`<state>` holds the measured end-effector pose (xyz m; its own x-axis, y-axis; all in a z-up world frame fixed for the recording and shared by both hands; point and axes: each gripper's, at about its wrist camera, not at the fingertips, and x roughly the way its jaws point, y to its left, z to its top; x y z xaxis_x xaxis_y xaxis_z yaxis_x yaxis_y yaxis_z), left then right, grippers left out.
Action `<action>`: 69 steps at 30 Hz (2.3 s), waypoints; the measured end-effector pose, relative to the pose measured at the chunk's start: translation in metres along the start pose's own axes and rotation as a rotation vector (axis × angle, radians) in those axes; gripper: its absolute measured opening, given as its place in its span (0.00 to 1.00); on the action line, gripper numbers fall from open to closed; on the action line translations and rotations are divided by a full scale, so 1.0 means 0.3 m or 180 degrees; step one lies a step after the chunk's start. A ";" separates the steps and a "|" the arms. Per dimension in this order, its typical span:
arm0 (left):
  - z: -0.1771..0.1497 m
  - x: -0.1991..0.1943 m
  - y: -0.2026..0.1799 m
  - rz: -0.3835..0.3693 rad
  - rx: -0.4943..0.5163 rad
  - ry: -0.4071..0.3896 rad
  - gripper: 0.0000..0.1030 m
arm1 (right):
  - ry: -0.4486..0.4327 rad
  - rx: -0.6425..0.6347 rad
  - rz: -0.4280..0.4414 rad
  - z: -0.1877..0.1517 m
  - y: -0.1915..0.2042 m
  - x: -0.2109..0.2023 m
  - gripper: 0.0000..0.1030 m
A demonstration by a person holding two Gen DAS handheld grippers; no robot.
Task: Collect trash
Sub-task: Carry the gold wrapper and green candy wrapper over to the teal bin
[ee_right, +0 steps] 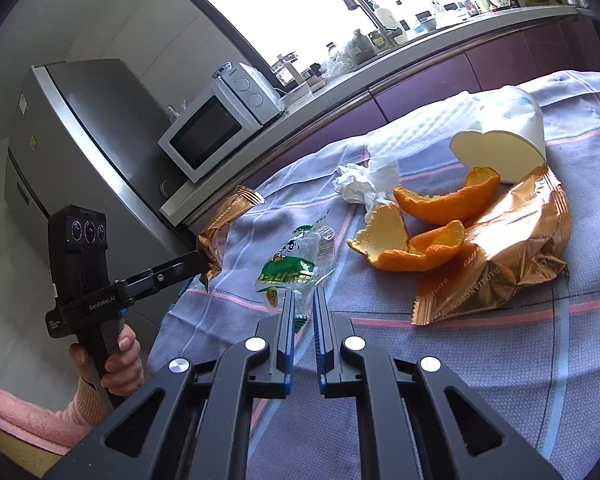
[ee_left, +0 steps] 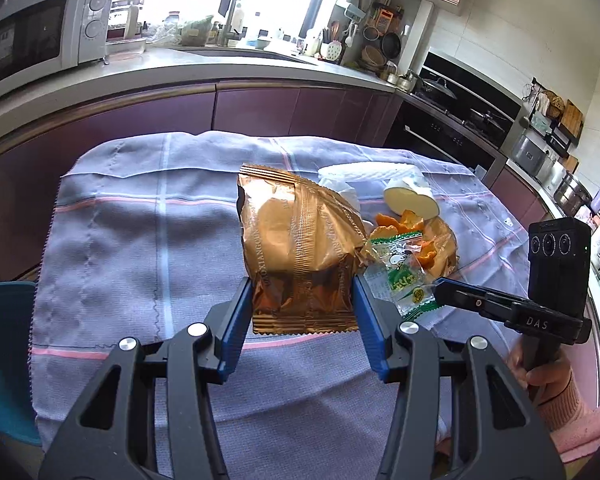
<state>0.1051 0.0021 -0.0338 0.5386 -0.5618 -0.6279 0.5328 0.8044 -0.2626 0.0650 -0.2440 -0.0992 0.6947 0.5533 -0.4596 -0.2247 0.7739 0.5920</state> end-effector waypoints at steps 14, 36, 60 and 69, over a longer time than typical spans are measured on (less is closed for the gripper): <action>-0.043 -0.197 0.066 0.0283 -0.0024 -0.0224 0.48 | 0.0099 -0.0207 0.0283 0.034 0.122 0.093 0.08; -0.117 -0.381 0.229 0.0652 -0.0336 -0.0387 0.48 | 0.0367 -0.0385 0.0588 0.050 0.264 0.261 0.08; -0.194 -0.531 0.434 0.1056 -0.0686 -0.0512 0.48 | 0.0728 -0.0666 0.0880 0.070 0.486 0.490 0.08; -0.220 -0.556 0.537 0.1206 -0.0788 -0.0488 0.48 | 0.0891 -0.0750 0.0940 0.081 0.569 0.602 0.08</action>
<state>0.0580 0.2382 -0.0197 0.7650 -0.2270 -0.6026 0.1189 0.9695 -0.2143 0.1688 -0.0195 -0.0651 0.3738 0.7972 -0.4742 -0.5566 0.6017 0.5729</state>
